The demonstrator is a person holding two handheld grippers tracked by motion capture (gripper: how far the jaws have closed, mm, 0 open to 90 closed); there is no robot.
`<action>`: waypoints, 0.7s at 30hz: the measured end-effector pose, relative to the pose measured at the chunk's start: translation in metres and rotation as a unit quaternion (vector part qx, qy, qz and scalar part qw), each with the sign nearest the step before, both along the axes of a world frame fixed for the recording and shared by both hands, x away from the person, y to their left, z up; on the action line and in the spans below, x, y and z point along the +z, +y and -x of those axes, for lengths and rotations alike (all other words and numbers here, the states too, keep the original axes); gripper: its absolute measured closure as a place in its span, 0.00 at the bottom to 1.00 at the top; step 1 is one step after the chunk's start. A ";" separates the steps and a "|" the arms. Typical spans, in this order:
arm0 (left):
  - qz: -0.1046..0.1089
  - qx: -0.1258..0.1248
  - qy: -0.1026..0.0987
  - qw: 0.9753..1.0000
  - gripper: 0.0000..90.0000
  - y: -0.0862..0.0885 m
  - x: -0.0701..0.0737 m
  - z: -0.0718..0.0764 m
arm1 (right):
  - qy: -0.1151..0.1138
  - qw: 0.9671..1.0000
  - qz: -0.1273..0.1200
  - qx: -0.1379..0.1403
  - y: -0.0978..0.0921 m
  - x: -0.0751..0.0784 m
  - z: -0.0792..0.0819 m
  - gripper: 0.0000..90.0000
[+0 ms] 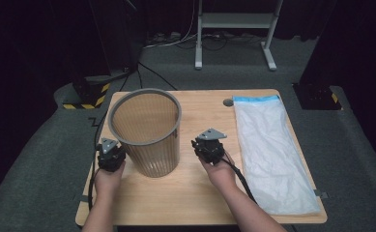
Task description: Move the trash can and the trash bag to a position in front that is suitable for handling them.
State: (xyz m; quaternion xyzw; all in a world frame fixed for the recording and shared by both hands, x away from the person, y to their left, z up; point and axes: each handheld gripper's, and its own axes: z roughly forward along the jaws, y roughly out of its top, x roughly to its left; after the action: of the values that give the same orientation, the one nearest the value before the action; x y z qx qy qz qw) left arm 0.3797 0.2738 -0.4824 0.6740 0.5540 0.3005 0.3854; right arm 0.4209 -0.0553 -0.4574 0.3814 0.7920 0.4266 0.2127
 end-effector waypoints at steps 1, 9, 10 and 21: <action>0.001 -0.008 -0.003 1.000 1.00 -0.008 0.000 0.000 | -0.002 1.000 0.000 -0.003 -0.005 0.000 0.002 0.84; 0.004 -0.052 -0.010 0.999 1.00 -0.074 -0.001 0.000 | -0.005 0.999 -0.001 -0.043 -0.058 -0.006 0.011 0.83; 0.004 -0.059 -0.009 0.998 1.00 -0.082 -0.002 0.000 | -0.004 0.999 -0.001 -0.047 -0.063 -0.007 0.013 0.82; 0.000 -0.108 -0.004 0.994 1.00 -0.159 -0.002 -0.010 | -0.012 0.995 0.011 -0.102 -0.130 -0.015 0.025 0.85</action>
State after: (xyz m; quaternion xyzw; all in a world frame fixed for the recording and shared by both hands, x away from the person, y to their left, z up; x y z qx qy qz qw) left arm 0.3896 0.1152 -0.4843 0.7286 0.4768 0.2598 0.4175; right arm 0.3961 -0.1850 -0.4720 0.4524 0.7511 0.3988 0.2686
